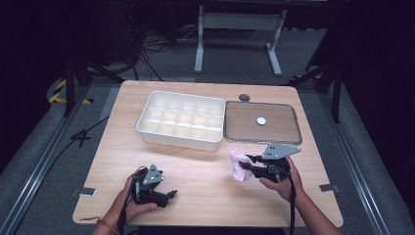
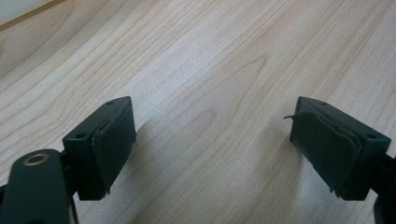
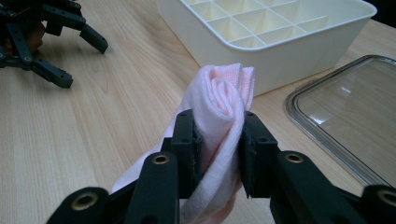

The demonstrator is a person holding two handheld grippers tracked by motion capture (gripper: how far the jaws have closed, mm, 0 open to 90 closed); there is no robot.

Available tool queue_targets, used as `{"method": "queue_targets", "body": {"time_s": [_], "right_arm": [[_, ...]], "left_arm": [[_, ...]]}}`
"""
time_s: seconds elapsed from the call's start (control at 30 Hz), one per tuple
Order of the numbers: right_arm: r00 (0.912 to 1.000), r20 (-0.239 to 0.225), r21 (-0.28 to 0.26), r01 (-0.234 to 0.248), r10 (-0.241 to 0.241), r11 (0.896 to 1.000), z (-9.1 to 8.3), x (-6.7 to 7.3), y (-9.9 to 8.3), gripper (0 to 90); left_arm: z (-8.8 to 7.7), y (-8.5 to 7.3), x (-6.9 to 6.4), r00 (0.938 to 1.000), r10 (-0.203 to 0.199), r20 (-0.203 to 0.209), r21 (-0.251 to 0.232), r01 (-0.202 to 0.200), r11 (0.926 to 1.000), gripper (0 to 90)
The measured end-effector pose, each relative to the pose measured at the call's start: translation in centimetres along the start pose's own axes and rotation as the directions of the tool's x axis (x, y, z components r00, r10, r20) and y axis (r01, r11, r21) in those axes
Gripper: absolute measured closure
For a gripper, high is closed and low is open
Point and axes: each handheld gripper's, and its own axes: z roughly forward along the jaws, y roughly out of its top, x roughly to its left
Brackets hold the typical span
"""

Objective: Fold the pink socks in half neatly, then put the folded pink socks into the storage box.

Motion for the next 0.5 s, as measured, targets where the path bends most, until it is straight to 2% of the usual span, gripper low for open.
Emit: {"method": "queue_targets", "body": {"time_s": [0.23,0.5], "right_arm": [[0.9998,0.02,-0.019,-0.001,0.001,1.0,-0.49,-0.2,0.15,70.8],[0.9998,0.022,-0.023,0.0,0.0,1.0,-0.55,-0.23,0.26,70.8]], "left_arm": [[0.02,-0.01,0.0,1.0,0.0,0.001,-0.001,0.0,1.0,14.6],[0.0,-0.02,-0.03,1.0,0.0,-0.002,-0.002,0.0,1.0,14.7]]}}
